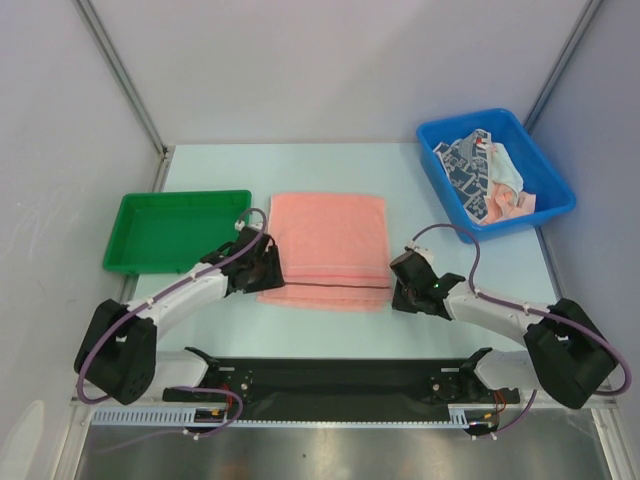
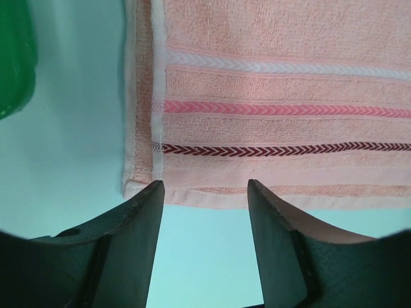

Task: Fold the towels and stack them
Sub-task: Fold the towel

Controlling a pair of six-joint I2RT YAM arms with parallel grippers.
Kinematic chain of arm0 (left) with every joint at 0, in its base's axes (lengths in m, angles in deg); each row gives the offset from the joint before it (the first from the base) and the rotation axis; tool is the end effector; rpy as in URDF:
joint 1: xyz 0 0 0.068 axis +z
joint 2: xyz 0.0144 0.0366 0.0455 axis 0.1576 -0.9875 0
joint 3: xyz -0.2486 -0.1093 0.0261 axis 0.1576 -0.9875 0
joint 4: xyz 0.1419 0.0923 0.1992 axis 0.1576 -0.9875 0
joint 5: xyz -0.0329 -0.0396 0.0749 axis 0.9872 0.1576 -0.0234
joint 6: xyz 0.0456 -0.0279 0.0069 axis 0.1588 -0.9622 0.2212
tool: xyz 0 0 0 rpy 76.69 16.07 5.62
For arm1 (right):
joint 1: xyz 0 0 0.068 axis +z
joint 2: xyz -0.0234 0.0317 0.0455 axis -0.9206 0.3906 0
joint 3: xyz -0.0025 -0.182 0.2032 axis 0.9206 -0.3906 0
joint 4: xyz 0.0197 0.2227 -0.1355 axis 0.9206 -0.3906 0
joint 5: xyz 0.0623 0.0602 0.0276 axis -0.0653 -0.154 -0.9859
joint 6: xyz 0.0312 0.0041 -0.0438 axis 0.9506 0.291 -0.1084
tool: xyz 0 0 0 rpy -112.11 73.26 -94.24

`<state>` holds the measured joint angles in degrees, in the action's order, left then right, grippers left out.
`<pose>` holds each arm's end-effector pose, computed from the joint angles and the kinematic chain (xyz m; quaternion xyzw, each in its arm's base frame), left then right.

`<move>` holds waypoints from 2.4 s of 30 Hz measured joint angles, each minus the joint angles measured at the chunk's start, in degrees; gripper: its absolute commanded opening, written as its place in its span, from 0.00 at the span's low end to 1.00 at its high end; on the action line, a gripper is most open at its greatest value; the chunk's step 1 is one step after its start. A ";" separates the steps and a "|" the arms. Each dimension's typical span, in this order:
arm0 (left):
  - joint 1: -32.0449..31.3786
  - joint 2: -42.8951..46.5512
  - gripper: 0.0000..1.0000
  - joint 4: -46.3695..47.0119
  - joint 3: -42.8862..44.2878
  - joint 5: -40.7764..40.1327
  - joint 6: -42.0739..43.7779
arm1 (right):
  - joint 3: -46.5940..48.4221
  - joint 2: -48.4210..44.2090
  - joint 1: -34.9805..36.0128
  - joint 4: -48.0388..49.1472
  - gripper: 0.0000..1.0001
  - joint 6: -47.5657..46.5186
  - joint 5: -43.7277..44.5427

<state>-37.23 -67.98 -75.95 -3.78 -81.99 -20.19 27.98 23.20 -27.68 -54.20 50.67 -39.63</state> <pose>0.2126 -0.1105 0.1884 -0.0711 0.9603 -0.1061 0.2479 0.1775 0.1377 0.1558 0.0494 0.9591 0.1108 0.2557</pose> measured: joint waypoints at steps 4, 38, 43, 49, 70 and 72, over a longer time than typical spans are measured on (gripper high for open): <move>-0.09 0.02 0.58 0.94 -1.49 1.11 -0.04 | -0.55 -4.33 -0.09 -4.52 0.15 0.61 2.86; -0.09 -2.95 0.31 1.14 -3.45 -4.09 -0.68 | 1.46 0.20 -5.95 2.93 0.31 -4.68 -5.31; -0.09 -4.07 0.33 1.11 -3.13 -4.13 -0.68 | 0.96 0.20 -5.16 3.19 0.31 -4.61 -5.29; -0.09 -4.72 0.14 0.92 -2.54 -4.11 -0.70 | 0.74 1.44 -4.52 3.39 0.32 -4.55 -4.87; -0.09 -5.01 0.00 -3.67 1.73 -4.09 -0.68 | 0.72 3.45 -3.69 6.88 0.00 -3.58 -4.42; -0.09 -5.60 0.00 -5.31 3.98 -4.17 -0.59 | 1.25 3.45 -3.69 6.05 0.00 -3.78 -4.44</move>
<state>-37.32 -73.58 -81.26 0.20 -86.17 -20.78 29.23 26.66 -31.37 -48.15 46.89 -44.07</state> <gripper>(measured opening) 0.025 0.019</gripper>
